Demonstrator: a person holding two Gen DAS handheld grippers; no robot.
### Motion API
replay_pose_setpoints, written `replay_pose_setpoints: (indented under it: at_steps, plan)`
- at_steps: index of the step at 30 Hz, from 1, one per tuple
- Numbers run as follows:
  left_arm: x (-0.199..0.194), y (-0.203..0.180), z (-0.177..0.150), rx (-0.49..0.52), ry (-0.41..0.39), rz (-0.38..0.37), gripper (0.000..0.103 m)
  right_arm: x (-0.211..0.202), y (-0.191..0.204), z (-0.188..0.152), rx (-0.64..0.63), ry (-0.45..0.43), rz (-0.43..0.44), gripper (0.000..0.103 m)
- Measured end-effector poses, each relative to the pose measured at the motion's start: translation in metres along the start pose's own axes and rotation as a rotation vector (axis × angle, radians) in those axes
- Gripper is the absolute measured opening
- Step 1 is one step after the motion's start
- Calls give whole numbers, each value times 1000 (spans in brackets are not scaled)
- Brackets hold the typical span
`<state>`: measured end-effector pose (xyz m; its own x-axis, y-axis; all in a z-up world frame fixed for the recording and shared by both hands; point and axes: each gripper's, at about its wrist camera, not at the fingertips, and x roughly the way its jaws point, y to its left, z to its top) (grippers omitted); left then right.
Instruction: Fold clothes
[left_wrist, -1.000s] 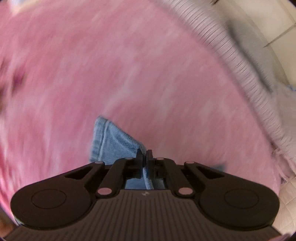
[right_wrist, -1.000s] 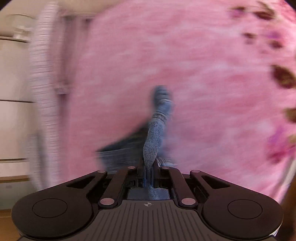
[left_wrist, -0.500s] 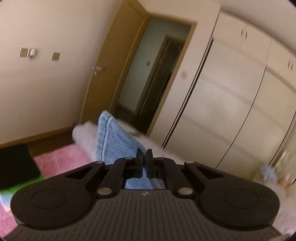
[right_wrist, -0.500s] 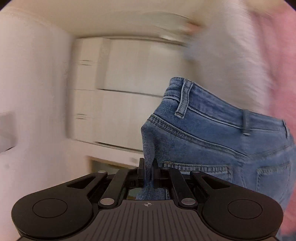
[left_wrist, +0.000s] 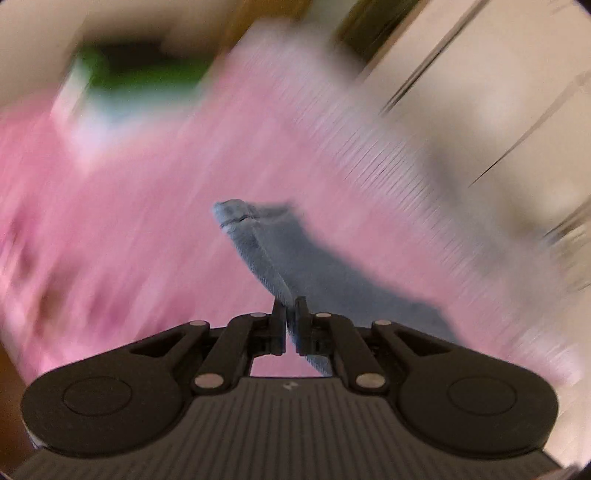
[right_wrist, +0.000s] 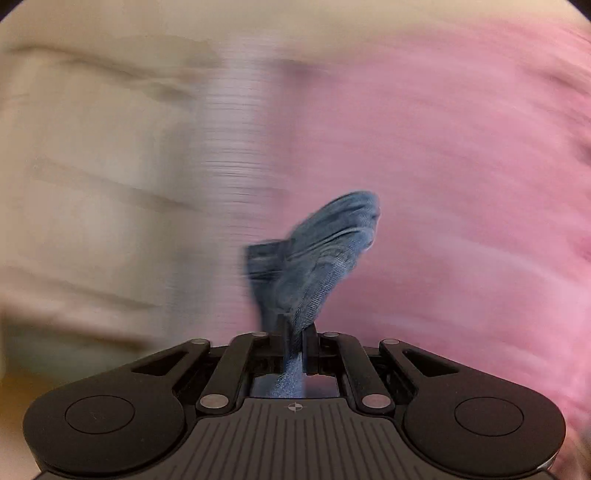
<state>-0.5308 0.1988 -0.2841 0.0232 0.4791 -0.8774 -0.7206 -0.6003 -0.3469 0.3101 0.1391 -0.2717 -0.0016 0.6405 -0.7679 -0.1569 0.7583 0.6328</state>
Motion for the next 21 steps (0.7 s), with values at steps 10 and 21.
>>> replay_pose_setpoints:
  at_steps: [10, 21]
  plan:
    - [82, 57, -83, 20, 104, 295, 14, 48, -126, -18, 27, 90, -203, 44]
    - [59, 51, -89, -68, 5, 404, 14, 55, -90, -4, -213, 59, -394, 44]
